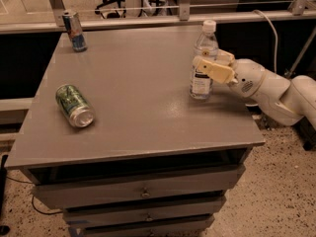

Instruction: Place blue plastic bottle upright

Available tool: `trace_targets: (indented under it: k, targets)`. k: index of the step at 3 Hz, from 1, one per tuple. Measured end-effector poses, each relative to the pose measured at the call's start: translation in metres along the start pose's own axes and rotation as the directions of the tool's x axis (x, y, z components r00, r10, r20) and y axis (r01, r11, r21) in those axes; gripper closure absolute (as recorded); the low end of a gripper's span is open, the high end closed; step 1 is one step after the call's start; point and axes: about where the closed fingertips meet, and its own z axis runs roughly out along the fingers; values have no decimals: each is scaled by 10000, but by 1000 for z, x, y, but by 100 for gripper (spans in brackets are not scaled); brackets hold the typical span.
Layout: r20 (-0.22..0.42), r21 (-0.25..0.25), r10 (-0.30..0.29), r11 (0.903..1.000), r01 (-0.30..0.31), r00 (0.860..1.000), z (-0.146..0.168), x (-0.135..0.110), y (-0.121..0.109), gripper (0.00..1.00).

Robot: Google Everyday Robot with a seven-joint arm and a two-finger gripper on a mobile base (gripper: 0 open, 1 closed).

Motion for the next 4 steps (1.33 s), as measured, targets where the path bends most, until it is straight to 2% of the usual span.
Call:
trace_targets:
  k: [1, 2, 4]
  targets:
    - [-1, 2, 1, 10000, -1, 10000, 0, -1, 0, 15]
    - [-192, 214, 42, 9998, -37, 9998, -9, 1, -4, 0]
    - [-447, 387, -9, 9992, 27, 9990, -17, 2, -6, 0]
